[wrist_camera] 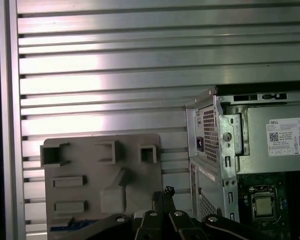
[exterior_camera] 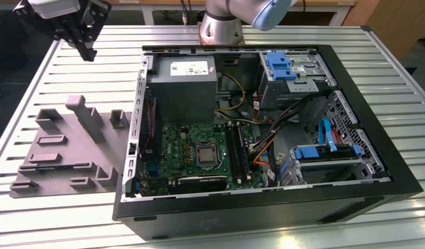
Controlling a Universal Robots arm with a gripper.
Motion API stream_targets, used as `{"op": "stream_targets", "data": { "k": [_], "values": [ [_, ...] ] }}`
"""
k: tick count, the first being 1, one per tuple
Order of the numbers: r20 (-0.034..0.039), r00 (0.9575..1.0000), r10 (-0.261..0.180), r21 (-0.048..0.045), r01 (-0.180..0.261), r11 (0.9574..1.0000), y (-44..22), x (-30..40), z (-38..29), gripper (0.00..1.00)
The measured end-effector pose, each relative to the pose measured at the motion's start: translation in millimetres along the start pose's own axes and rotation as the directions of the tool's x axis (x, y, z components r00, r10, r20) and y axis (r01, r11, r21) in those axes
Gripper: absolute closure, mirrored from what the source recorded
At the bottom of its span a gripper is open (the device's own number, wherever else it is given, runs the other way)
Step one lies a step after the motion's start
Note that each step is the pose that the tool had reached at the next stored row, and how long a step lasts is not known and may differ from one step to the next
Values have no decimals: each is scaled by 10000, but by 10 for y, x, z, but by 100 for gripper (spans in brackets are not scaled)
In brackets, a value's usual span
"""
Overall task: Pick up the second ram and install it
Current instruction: 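Reach for the second ram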
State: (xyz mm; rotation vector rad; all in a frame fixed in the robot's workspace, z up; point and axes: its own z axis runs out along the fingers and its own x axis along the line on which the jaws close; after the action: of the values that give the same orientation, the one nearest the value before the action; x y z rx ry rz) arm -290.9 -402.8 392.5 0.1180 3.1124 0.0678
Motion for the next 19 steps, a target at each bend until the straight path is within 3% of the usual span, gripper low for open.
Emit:
{"op": "stream_targets", "data": {
  "k": [19],
  "values": [
    [0,10000,-1,1,1,10000,-23,180,0,89]
  ]
}}
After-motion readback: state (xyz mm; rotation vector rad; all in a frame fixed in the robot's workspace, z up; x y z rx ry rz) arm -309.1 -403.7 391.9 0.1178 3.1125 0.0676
